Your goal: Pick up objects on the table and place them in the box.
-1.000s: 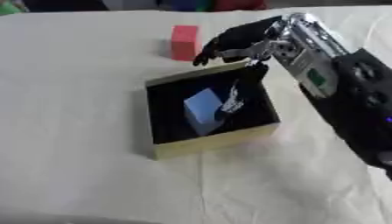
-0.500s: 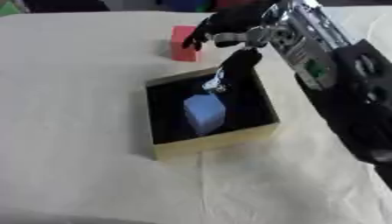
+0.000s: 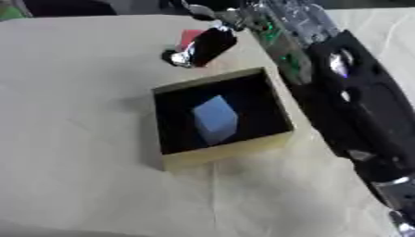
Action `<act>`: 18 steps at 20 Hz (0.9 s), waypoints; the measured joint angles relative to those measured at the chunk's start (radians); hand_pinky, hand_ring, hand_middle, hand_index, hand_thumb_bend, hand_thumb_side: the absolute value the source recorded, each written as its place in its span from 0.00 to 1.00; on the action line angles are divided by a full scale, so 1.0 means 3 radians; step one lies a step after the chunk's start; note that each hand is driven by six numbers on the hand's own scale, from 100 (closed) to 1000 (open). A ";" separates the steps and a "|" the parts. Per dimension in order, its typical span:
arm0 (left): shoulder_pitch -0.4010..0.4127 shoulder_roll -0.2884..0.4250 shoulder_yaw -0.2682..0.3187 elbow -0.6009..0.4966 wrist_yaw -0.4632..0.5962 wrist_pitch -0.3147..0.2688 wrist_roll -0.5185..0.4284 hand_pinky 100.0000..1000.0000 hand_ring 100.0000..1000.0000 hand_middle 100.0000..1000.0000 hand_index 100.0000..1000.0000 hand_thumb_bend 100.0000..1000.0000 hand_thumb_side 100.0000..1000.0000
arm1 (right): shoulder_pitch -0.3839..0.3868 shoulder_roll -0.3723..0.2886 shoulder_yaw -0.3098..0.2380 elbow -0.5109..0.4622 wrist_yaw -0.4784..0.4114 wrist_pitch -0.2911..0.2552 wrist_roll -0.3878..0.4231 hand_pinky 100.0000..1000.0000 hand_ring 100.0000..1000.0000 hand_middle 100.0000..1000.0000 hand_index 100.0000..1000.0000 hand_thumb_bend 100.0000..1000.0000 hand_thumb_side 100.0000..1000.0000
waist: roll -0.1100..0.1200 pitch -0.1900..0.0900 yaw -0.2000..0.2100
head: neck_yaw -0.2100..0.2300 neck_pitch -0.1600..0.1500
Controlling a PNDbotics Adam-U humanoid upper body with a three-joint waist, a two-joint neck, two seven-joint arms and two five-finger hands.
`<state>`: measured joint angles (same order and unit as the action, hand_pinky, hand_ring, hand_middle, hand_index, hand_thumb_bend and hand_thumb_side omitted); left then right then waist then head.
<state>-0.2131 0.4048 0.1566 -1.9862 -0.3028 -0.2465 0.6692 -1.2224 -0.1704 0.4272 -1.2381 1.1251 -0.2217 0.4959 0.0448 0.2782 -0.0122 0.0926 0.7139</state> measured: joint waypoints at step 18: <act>-0.0020 -0.0028 -0.0017 0.0000 0.0013 -0.0004 -0.0016 0.72 0.68 0.70 0.93 0.00 0.85 | -0.0269 0.0527 -0.0626 0.1380 0.1000 0.0390 -0.0607 0.82 0.88 0.79 1.00 0.31 0.85 | 0.0025 0.0059 0.0067 | -0.0052 -0.0012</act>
<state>-0.2191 0.3965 0.1516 -1.9862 -0.2989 -0.2478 0.6643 -1.3031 -0.0124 0.2395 -0.8242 1.4251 -0.1048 0.3138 0.0522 0.2958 0.0078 0.0769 0.7103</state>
